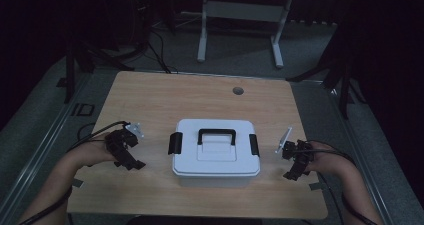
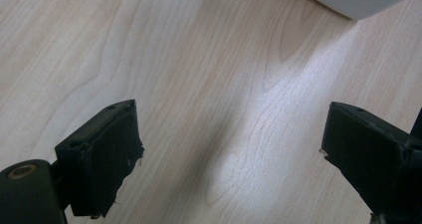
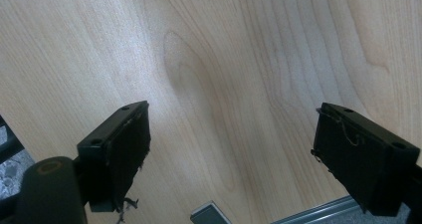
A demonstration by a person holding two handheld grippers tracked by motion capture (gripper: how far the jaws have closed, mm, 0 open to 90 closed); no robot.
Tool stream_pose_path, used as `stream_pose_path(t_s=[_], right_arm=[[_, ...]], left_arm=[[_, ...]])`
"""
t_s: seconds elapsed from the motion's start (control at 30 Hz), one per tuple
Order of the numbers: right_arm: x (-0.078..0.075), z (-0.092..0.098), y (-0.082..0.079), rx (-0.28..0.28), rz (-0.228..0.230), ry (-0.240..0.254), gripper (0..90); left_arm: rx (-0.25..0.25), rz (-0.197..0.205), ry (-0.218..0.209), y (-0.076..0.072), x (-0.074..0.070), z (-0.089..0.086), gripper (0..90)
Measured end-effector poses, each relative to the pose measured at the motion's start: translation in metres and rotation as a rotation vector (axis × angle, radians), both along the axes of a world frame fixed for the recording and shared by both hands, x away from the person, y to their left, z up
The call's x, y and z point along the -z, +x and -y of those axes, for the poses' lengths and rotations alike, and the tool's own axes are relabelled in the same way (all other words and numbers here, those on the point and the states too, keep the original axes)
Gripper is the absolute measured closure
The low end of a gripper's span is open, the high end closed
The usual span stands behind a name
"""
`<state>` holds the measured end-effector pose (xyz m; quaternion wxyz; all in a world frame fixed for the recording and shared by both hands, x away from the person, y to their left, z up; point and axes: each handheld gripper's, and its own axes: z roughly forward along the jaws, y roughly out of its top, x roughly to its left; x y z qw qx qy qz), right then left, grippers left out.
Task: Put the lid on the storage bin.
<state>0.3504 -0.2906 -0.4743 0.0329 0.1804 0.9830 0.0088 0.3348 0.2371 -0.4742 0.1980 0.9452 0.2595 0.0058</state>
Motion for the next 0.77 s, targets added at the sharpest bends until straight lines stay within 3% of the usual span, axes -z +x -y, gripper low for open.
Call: stream_pose_path(t_s=[0.37,0.43,0.77], right_arm=[[0.007,0.003,0.0,0.012,-0.004,0.004,14.5],[0.008,0.003,0.001,0.011,-0.005,0.006,14.5],[0.016,0.001,0.003,0.01,-0.018,-0.004,14.5]], left_arm=[[-0.016,-0.035,0.001,-0.007,0.027,-0.008,8.1],[-0.016,-0.035,0.017,-0.008,0.031,-0.009,8.1],[-0.023,-0.049,0.002,-0.009,0.039,-0.012,8.2]])
